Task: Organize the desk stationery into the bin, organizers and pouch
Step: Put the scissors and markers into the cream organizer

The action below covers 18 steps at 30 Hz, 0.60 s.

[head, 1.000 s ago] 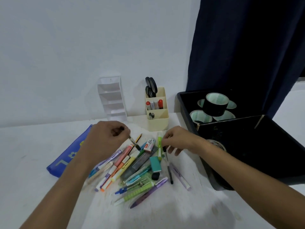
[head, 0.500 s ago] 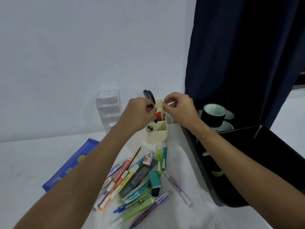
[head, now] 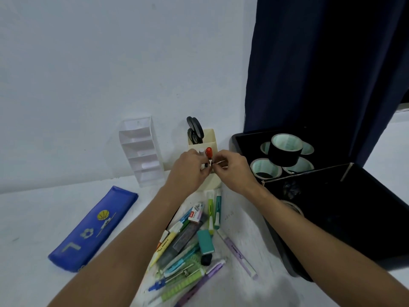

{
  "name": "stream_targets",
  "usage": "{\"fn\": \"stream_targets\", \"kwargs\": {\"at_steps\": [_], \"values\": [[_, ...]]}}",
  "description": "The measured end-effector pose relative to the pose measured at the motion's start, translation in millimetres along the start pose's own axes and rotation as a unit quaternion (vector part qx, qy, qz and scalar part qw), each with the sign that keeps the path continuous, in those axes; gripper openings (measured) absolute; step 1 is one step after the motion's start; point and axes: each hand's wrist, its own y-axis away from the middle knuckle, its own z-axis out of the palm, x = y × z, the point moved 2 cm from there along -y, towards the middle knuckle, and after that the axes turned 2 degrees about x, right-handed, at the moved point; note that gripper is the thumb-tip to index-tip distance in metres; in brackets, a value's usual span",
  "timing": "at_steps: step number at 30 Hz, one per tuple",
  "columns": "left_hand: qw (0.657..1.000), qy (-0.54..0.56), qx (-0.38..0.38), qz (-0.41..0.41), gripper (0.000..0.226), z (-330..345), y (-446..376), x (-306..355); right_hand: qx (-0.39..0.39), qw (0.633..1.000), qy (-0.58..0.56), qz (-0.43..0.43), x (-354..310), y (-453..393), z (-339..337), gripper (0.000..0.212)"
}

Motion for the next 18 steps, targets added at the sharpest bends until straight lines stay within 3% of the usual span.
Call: {"fn": "stream_targets", "kwargs": {"at_steps": [10, 18], "values": [[0.998, 0.048, -0.04, -0.025, 0.022, 7.4, 5.9, -9.0, -0.018, 1.0, 0.012, 0.018, 3.1, 3.5, 8.1, 0.018], [0.997, 0.05, -0.028, -0.044, 0.037, 7.1, 7.5, -7.3, -0.018, 0.999, 0.03, 0.02, 7.1, 3.8, 8.4, 0.021]]}}
